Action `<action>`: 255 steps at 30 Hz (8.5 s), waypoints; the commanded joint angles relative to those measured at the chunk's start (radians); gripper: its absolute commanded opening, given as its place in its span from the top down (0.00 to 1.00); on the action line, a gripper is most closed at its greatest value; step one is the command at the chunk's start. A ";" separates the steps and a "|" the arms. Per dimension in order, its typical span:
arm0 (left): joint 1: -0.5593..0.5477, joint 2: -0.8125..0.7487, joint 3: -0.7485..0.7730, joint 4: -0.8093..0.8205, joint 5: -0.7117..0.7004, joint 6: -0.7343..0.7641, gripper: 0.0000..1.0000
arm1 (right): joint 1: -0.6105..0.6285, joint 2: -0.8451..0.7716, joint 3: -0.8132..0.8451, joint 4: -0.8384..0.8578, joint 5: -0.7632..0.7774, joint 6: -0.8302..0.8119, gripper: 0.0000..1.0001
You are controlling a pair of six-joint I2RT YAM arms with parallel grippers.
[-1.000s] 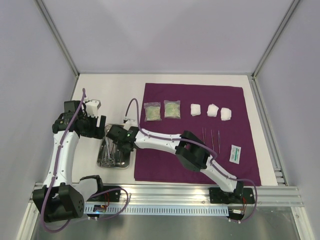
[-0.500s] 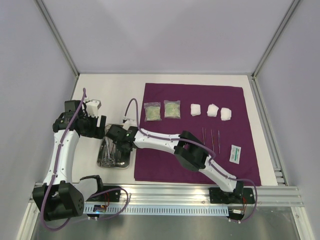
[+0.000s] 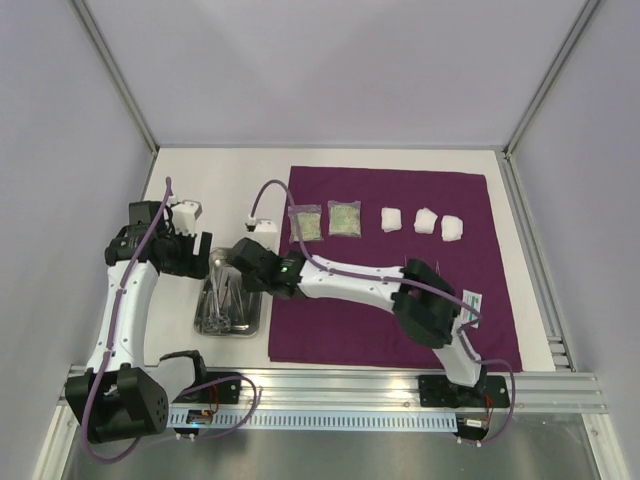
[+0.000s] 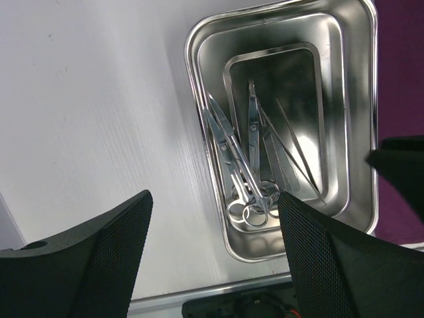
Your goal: Prepare the surgical pack
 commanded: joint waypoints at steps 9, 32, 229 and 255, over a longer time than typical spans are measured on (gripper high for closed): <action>0.004 -0.028 0.062 -0.060 0.001 0.003 0.15 | -0.239 -0.694 -0.575 0.034 0.090 -0.258 0.73; 0.004 -0.005 0.068 -0.073 -0.006 0.000 0.14 | -0.813 -0.596 -0.782 -0.151 -0.140 -0.414 0.90; 0.004 -0.027 0.034 -0.023 -0.114 0.049 0.13 | -1.019 -0.509 -0.756 -0.217 -0.230 -0.498 0.90; 0.004 -0.008 0.036 -0.011 -0.118 0.028 0.13 | -0.675 -0.803 -0.640 -0.261 -0.027 -0.236 1.00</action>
